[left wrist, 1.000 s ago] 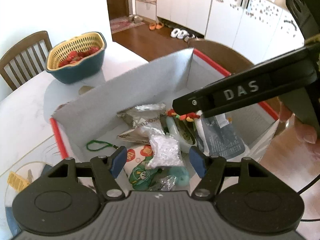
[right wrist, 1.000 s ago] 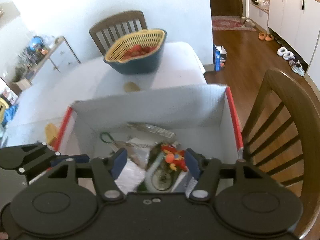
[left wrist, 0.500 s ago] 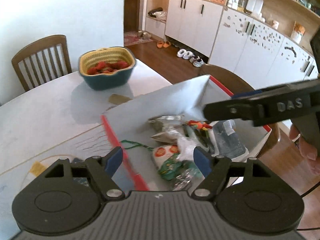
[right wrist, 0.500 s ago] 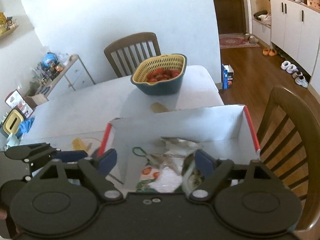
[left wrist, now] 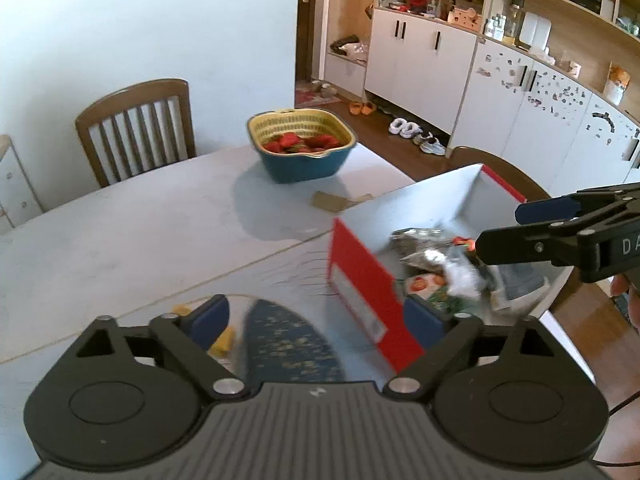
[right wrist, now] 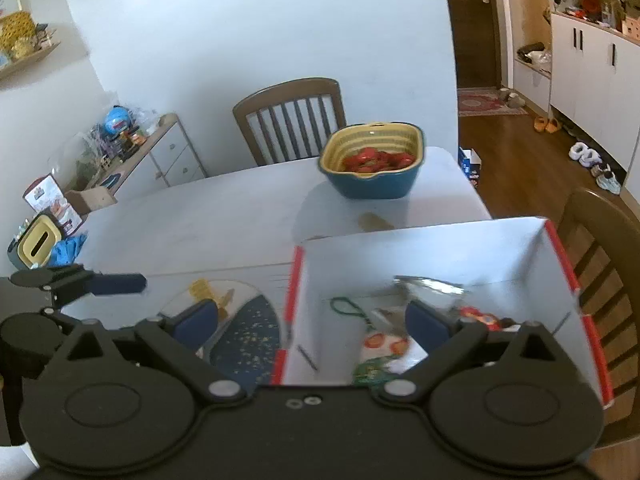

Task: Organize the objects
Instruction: 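Move both tools back over the blue plate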

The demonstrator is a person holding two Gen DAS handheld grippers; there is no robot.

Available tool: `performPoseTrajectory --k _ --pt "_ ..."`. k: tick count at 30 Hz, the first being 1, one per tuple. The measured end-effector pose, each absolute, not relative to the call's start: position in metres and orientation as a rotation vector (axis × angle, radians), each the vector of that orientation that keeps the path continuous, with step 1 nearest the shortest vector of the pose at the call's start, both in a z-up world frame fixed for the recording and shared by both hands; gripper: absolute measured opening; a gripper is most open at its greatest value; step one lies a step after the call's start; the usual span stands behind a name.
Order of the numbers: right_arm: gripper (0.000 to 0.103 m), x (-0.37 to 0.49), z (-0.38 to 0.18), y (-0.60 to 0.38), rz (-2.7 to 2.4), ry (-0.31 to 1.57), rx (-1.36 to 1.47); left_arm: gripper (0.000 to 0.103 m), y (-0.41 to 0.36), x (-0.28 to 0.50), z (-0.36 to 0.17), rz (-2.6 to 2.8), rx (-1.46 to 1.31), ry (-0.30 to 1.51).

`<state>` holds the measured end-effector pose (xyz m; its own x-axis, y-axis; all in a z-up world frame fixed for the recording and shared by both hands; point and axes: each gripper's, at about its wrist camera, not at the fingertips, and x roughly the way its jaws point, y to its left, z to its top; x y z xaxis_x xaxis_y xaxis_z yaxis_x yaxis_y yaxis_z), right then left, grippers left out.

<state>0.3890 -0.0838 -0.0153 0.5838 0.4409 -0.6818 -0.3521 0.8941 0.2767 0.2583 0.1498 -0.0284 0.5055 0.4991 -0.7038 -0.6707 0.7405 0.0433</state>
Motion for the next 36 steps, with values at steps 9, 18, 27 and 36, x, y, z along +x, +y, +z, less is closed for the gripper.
performPoseTrajectory --k 9,18,27,36 --pt "0.100 0.389 -0.019 -0.024 0.490 0.840 0.067 0.103 0.175 0.211 -0.036 0.740 -0.256 0.723" --pt "0.100 0.412 -0.034 0.034 0.520 0.882 0.000 0.103 0.203 0.180 -0.057 0.756 -0.314 0.696" --pt "0.100 0.440 -0.063 0.084 0.556 0.961 -0.060 0.103 0.222 0.162 -0.089 0.766 -0.338 0.700" --pt "0.100 0.467 -0.095 0.119 0.562 1.082 -0.096 0.103 0.233 0.160 -0.132 0.747 -0.366 0.730"
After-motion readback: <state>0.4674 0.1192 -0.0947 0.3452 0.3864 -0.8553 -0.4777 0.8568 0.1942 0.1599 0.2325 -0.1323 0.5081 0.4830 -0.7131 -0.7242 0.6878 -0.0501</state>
